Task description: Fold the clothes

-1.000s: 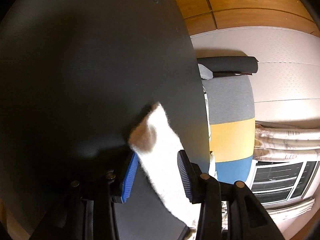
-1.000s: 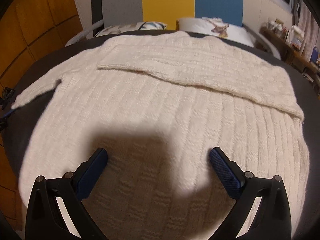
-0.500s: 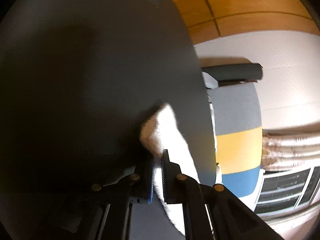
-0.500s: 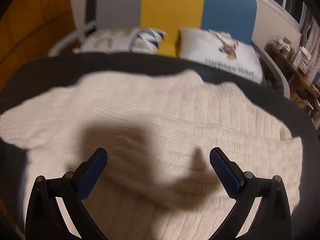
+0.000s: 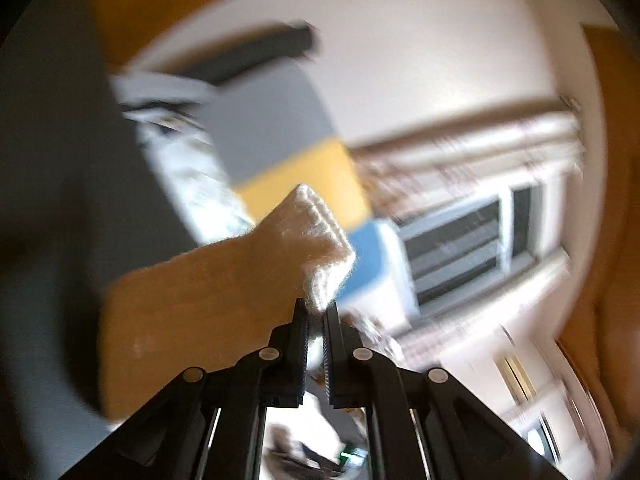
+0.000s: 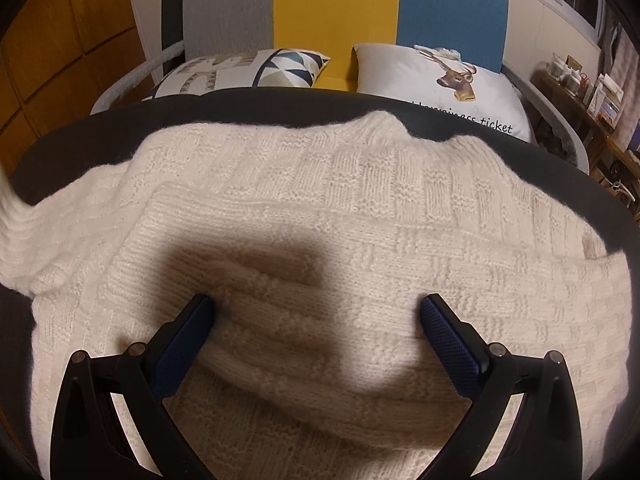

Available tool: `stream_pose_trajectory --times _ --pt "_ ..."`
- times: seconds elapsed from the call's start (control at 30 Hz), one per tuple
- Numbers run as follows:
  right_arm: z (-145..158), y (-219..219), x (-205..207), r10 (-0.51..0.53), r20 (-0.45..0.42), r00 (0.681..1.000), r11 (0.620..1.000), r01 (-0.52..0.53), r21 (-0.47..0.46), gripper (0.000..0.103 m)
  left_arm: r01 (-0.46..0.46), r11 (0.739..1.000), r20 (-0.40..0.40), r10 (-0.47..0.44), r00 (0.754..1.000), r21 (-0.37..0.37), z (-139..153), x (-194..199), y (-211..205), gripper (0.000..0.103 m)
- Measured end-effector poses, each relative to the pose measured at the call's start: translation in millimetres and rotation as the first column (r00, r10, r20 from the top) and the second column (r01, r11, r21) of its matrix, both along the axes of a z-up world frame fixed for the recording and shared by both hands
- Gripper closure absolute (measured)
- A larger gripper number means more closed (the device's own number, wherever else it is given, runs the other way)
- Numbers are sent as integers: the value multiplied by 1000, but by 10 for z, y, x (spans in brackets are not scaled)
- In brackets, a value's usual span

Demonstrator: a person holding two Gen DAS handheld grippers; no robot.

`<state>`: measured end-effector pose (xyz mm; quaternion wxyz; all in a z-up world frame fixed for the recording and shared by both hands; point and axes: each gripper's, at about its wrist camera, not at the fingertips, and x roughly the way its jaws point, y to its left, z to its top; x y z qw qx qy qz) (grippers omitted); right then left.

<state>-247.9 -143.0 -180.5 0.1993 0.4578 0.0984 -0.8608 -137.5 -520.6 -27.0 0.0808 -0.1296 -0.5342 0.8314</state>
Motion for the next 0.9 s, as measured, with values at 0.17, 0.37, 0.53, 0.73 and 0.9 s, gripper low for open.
stream_pose_trajectory --times 0.17,0.37,0.53,0.73,0.9 --pt "-7 32 -2 5 -1 1000 1000 -5 -25 0 191 981 -64 -191 979 0 295 -655 712 98" --pt "27 94 -11 13 -2 1000 997 -13 -74 0 334 941 24 -333 943 -46 296 -909 1856 98" --pt "166 303 39 21 -14 1000 983 -23 -181 0 445 894 150 -434 888 -51 -82 -1173 2491 98" --pt "287 830 343 -43 -42 998 981 34 -193 0 553 828 311 -503 806 -92 -627 -1355 3131 98" --pt "286 1240 615 -96 -46 994 982 87 -168 0 620 774 391 -534 750 -132 -894 -1464 3549 98"
